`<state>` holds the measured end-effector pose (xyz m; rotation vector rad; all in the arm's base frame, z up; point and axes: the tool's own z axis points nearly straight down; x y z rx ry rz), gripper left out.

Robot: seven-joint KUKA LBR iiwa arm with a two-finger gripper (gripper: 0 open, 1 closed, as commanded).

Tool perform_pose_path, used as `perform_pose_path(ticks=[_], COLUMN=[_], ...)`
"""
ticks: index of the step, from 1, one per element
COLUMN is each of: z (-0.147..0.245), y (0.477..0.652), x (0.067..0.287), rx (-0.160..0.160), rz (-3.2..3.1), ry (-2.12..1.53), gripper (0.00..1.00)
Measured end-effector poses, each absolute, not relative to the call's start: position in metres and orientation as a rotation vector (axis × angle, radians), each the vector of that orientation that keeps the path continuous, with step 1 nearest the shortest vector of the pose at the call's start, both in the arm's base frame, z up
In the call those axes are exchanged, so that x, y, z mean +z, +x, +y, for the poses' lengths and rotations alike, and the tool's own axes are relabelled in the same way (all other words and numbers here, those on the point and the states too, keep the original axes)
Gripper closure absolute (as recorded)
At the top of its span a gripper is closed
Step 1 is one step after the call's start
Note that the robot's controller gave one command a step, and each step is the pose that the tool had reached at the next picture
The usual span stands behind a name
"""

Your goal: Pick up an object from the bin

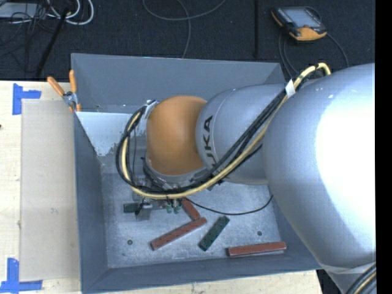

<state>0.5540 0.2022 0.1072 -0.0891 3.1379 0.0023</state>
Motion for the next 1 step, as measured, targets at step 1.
perform_pose_path(ticks=[1], z=[0.1964], y=[0.5758], x=[0.2178], rx=[0.001], rz=[3.139], ry=[-0.098], gripper=[1.00])
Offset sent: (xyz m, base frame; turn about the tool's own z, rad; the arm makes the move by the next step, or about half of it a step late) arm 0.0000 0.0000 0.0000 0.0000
